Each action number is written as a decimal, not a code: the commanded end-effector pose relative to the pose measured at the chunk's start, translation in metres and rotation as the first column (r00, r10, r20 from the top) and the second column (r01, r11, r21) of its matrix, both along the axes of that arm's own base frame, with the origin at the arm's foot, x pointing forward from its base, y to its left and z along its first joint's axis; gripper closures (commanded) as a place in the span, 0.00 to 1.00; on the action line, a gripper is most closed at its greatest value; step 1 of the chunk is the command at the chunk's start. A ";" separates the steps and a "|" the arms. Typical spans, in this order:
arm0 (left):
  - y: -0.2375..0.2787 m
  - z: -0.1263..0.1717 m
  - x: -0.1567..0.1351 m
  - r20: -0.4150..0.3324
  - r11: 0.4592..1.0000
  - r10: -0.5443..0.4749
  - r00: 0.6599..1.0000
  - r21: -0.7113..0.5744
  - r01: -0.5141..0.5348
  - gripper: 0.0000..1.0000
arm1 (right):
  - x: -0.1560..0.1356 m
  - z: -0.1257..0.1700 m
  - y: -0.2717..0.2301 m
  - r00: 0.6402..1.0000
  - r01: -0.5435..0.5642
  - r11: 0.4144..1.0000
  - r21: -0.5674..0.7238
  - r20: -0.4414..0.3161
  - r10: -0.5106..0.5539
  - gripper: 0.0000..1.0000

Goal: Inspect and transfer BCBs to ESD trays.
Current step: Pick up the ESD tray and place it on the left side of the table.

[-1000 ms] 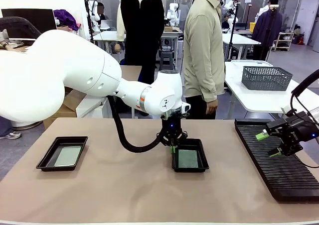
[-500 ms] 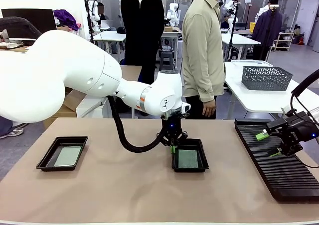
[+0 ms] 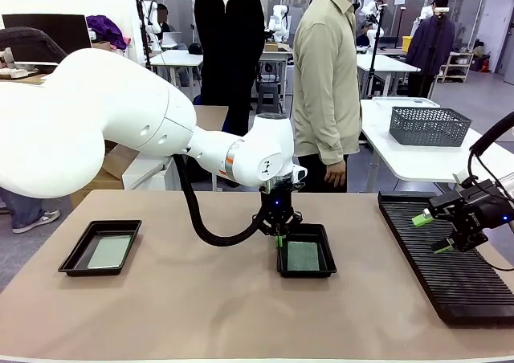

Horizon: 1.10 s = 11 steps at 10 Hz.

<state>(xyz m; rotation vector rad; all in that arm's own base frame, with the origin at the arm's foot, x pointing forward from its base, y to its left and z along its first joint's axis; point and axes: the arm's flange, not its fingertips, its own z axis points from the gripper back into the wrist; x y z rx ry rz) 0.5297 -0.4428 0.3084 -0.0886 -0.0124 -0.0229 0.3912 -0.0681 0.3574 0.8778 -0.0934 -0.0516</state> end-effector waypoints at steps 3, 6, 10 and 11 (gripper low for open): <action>0.000 0.000 0.000 0.000 1.000 0.001 1.000 0.001 -0.001 1.00 | 0.000 0.001 0.001 1.000 0.010 1.000 0.000 -0.002 -0.010 0.00; 0.000 0.000 0.000 0.000 1.000 0.001 1.000 0.001 -0.001 1.00 | 0.000 0.001 0.001 1.000 0.010 1.000 0.000 -0.002 -0.010 0.00; 0.013 0.014 -0.009 0.010 1.000 -0.002 1.000 -0.007 0.002 0.97 | 0.000 0.001 0.001 1.000 0.010 1.000 0.000 -0.002 -0.010 0.00; 0.034 0.023 -0.018 0.016 1.000 0.001 1.000 -0.023 -0.001 0.97 | 0.000 0.001 0.001 1.000 0.010 1.000 0.000 -0.002 -0.010 0.00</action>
